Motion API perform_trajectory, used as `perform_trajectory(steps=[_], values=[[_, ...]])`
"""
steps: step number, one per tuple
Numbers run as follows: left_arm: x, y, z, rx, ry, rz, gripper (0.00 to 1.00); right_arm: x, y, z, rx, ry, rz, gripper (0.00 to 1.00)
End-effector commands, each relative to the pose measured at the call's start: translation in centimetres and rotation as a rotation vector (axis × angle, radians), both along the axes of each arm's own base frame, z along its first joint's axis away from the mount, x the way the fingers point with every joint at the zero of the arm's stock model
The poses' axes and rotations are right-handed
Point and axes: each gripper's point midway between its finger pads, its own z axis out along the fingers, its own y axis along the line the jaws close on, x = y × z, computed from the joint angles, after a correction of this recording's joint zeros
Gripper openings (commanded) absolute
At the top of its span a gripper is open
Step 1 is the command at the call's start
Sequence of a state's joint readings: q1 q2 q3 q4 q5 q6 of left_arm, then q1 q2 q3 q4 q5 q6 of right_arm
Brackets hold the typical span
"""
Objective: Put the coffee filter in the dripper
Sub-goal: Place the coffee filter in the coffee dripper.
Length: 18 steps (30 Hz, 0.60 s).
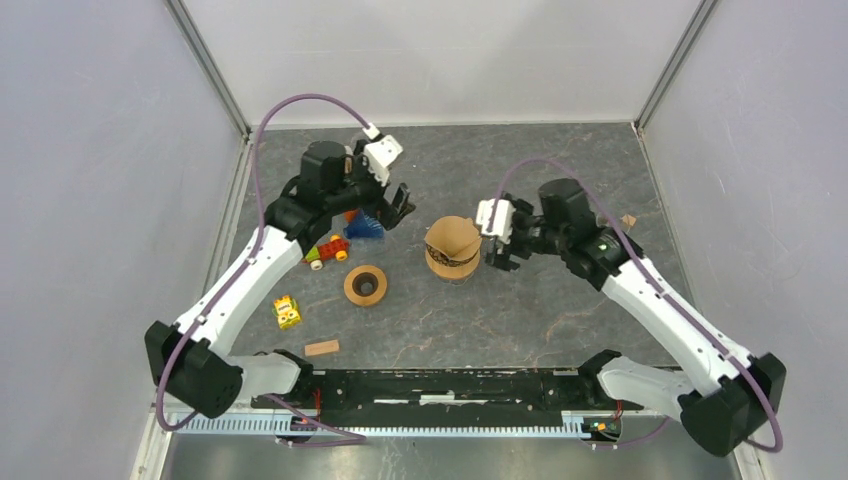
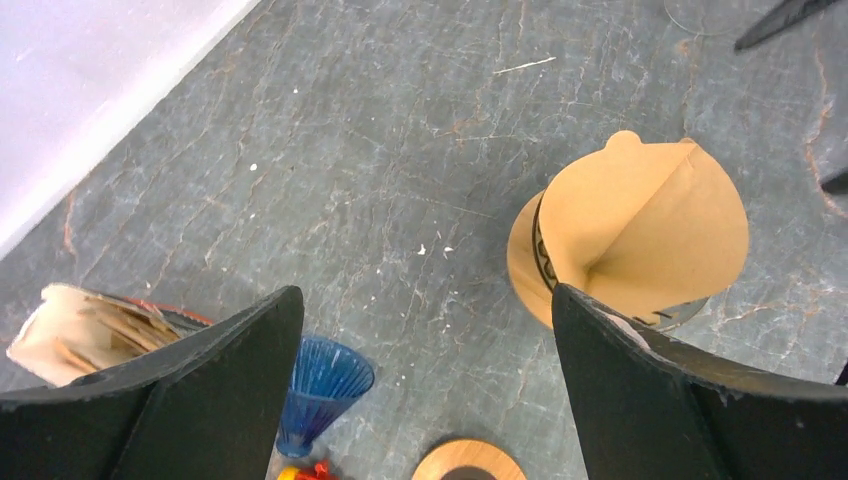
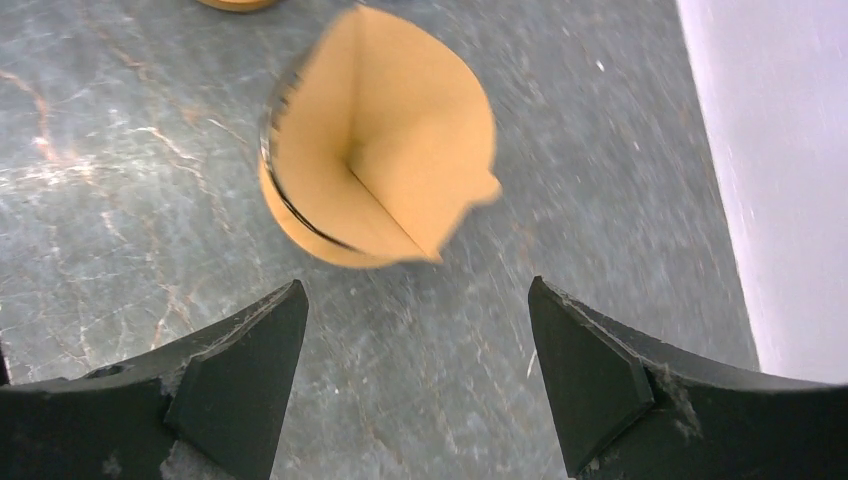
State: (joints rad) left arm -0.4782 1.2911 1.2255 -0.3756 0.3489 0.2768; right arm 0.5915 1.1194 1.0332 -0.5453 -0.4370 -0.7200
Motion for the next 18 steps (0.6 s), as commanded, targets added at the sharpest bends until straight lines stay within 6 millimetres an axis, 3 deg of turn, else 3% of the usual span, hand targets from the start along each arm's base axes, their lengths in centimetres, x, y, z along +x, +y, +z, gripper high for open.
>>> perform_trajectory(steps=[1, 5, 11, 15, 18], values=[[-0.1, 0.9, 1.3, -0.113, -0.014, -0.001, 1.00, 0.6, -1.8, 0.3, 0.134, 0.030, -0.096, 0.88], [0.3, 2.5, 0.6, -0.151, 0.041, 0.075, 1.00, 2.0, -4.0, 0.0, 0.182, 0.024, -0.233, 0.88], [0.2, 4.7, -0.4, -0.103, 0.069, 0.156, 0.98, 4.8, -9.6, 0.0, 0.126, 0.029, -0.516, 0.88], [-0.3, 5.1, -1.0, -0.075, 0.058, 0.148, 0.98, 6.1, -15.6, -0.1, 0.019, 0.038, -0.769, 0.86], [-0.2, 5.1, -1.5, -0.064, 0.063, 0.143, 0.98, 6.2, -19.3, 0.3, -0.042, 0.060, -0.865, 0.85]])
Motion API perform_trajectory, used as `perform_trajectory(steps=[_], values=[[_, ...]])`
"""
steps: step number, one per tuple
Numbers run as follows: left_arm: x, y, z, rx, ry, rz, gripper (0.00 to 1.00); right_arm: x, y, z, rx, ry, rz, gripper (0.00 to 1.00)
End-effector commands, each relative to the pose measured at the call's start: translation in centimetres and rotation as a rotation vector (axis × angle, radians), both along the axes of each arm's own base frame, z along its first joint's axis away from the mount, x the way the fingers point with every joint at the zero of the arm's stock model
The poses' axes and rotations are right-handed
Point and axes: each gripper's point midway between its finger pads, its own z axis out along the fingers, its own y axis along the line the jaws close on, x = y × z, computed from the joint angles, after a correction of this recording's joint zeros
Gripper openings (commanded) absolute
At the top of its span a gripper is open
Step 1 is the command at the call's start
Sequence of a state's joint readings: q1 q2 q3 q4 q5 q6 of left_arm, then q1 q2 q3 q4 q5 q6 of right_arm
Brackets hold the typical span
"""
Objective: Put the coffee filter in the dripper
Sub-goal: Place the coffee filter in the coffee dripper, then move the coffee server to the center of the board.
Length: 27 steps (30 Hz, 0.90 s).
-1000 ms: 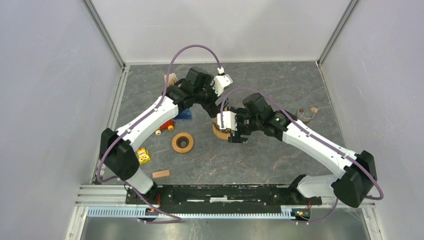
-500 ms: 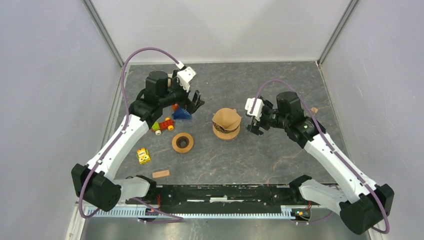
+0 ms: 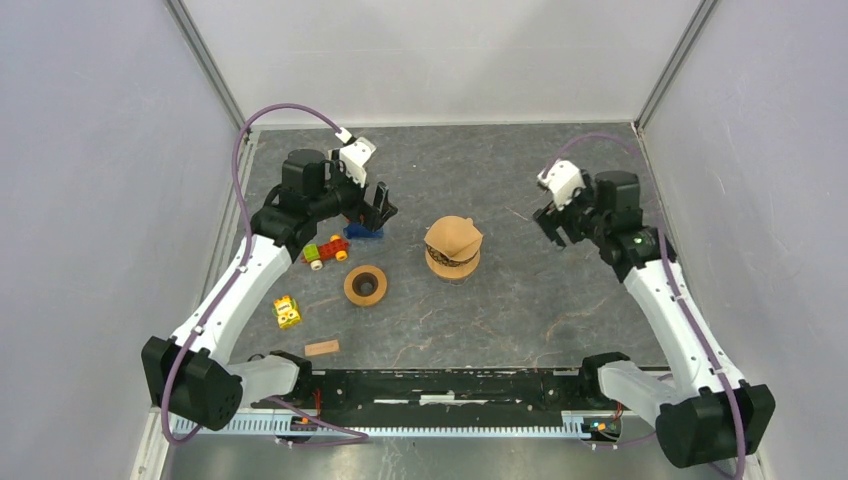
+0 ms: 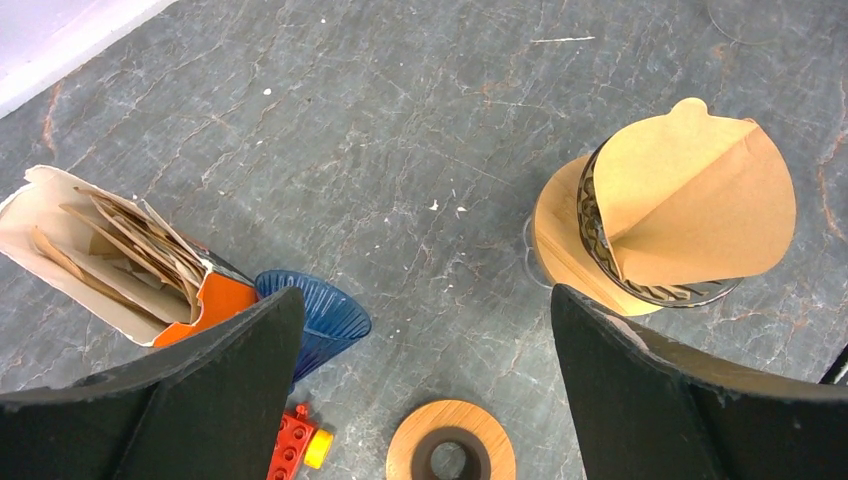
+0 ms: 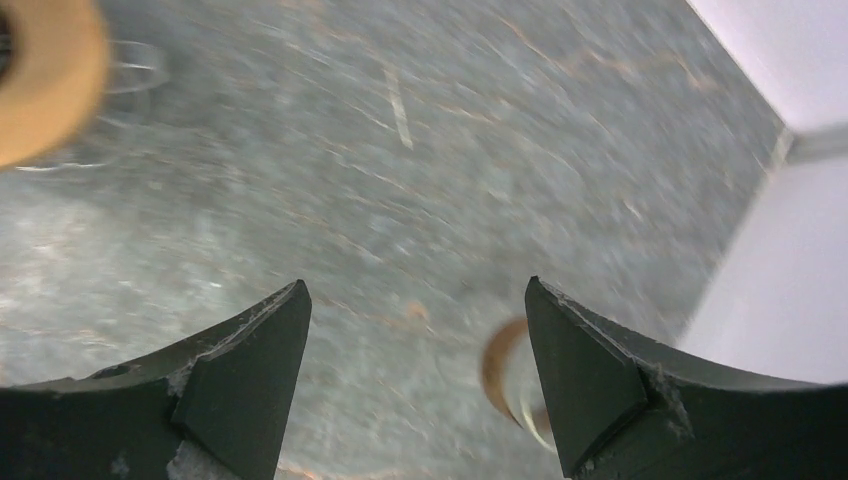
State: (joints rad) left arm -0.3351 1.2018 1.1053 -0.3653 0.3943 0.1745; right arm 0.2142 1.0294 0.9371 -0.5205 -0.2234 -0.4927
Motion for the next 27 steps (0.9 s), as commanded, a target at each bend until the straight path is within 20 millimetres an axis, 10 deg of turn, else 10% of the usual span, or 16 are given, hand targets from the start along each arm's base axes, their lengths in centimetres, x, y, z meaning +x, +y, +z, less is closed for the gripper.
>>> perform_trajectory(steps=[1, 8, 27], values=[[-0.1, 0.3, 0.3, 0.015, -0.032, -0.004, 0.98, 0.6, -6.5, 2.1, -0.083, 0.028, -0.216, 0.85], [0.2, 0.0, 0.3, 0.017, -0.043, -0.022, 0.98, 0.5, -12.2, 0.6, -0.163, 0.168, -0.294, 0.81], [0.5, 0.0, 0.1, 0.022, -0.060, -0.024, 0.98, 2.9, -12.7, -6.9, -0.142, 0.420, -0.198, 0.53]])
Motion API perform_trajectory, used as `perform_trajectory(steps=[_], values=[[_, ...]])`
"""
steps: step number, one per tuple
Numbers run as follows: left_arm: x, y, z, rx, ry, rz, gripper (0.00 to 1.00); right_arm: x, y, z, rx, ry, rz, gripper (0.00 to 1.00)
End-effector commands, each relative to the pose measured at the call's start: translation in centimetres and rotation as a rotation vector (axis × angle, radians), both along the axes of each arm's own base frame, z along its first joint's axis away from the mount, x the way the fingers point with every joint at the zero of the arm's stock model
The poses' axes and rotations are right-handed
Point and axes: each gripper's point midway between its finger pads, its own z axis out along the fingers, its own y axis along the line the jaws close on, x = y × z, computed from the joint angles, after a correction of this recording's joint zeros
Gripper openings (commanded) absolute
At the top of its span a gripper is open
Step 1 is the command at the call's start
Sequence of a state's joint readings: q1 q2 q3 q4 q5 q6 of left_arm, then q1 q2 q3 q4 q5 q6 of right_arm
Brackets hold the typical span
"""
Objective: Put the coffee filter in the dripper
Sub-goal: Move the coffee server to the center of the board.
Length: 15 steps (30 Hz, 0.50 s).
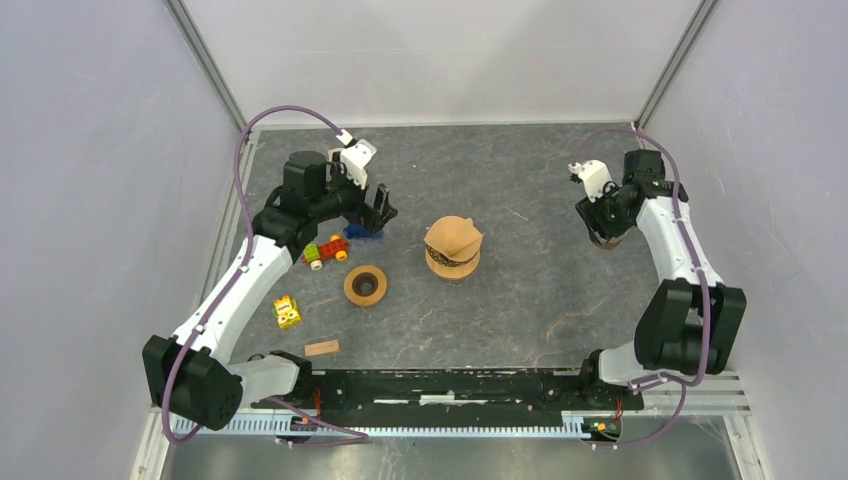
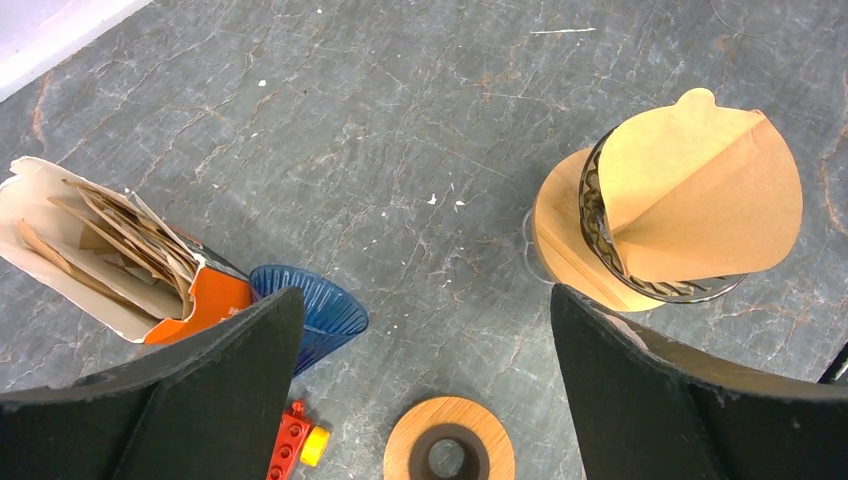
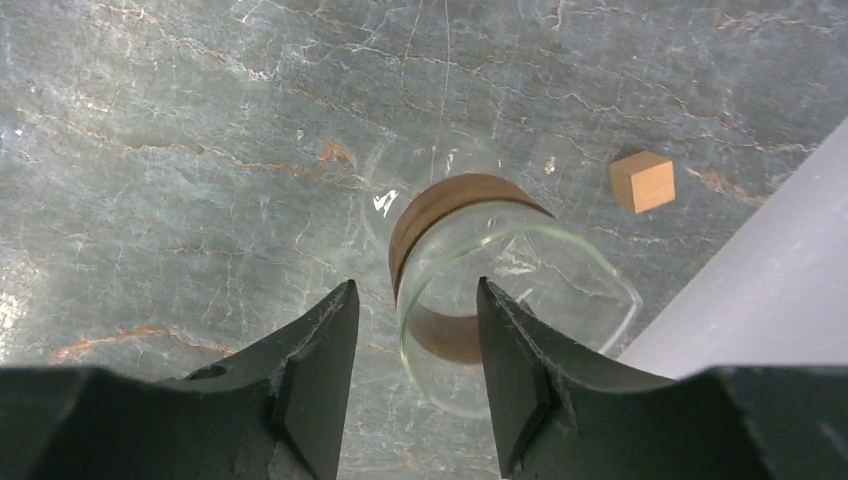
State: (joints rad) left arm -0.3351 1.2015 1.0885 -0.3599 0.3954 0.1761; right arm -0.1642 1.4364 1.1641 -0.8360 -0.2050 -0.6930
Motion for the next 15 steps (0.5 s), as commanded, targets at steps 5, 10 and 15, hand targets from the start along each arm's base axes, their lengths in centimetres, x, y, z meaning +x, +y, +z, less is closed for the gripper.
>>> perform_trajectory(steps=[5, 10, 15], values=[[0.7, 0.3, 0.6, 0.031, -0.069, -0.007, 0.99, 1.9, 1.1, 0.1, 0.057, -0.004, 0.066, 0.35], [1.1, 0.9, 0.8, 0.051, -0.067, 0.031, 1.00, 2.3, 3.6, 0.7, 0.092, -0.016, 0.131, 0.16], [1.9, 1.9, 0.7, 0.046, -0.015, 0.123, 0.99, 3.5, 8.5, 1.3, 0.098, -0.059, 0.239, 0.05]])
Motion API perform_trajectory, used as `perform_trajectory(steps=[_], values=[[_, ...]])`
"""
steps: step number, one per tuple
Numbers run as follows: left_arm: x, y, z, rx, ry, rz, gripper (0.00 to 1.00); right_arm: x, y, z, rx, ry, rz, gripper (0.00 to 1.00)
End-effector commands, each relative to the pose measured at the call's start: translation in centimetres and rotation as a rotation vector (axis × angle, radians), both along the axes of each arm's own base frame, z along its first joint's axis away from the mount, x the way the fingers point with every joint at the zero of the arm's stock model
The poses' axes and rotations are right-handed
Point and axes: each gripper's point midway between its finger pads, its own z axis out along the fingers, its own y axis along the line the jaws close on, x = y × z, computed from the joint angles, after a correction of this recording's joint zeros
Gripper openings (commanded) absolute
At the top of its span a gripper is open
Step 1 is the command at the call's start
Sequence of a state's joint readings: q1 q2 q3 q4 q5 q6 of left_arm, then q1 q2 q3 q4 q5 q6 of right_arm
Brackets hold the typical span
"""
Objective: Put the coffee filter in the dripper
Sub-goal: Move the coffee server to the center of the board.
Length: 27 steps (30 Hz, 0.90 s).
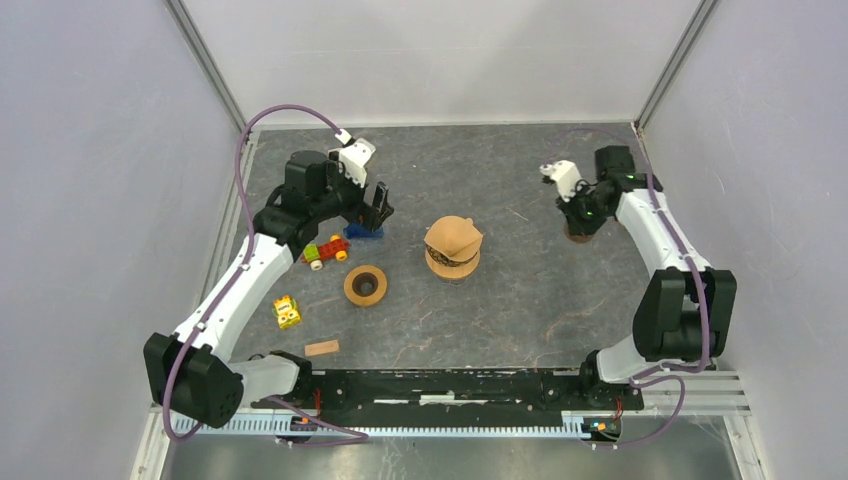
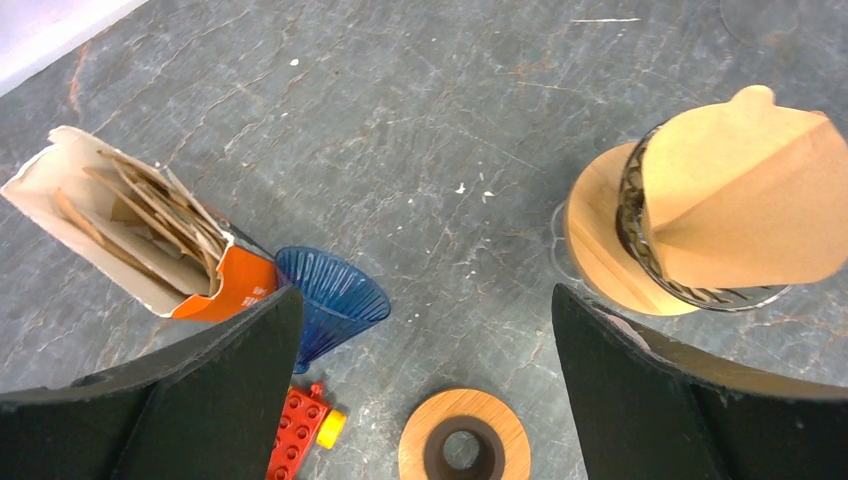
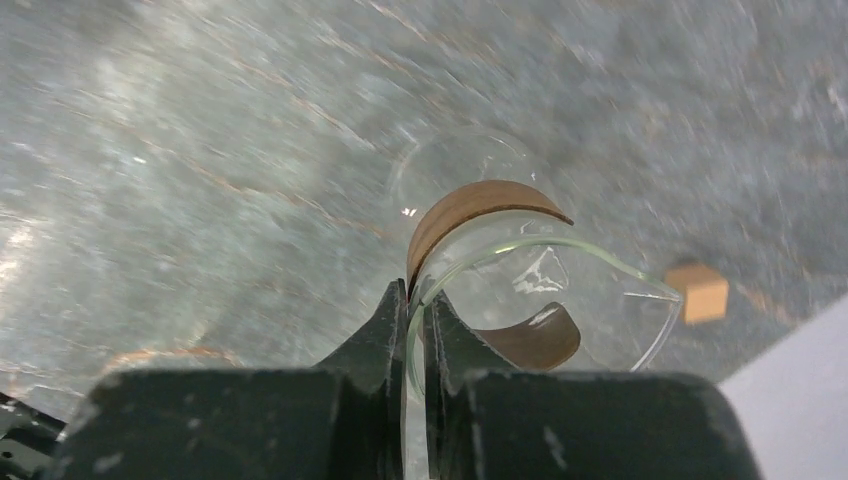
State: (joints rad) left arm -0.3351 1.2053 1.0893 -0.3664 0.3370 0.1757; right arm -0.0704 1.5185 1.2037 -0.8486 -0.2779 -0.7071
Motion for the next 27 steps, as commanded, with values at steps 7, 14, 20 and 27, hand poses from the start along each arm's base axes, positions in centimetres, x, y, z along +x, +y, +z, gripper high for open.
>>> perform_trajectory(steps=[7, 14, 20, 27], values=[[1.5, 3.0, 0.8, 0.053, 0.056, 0.132, 0.99, 3.2, 10.5, 2.0, 0.066, -0.091, 0.218, 0.00], [1.2, 4.6, 0.0, 0.092, 0.074, 0.179, 1.00, 3.4, 11.8, 1.5, 0.057, -0.069, 0.257, 0.01], [2.4, 6.6, -1.2, 0.129, 0.110, 0.255, 1.00, 2.3, 13.4, 1.8, 0.081, -0.059, 0.304, 0.02], [3.4, 8.3, -2.7, 0.155, 0.166, 0.290, 1.00, 1.9, 13.9, 2.3, 0.090, -0.062, 0.315, 0.02]])
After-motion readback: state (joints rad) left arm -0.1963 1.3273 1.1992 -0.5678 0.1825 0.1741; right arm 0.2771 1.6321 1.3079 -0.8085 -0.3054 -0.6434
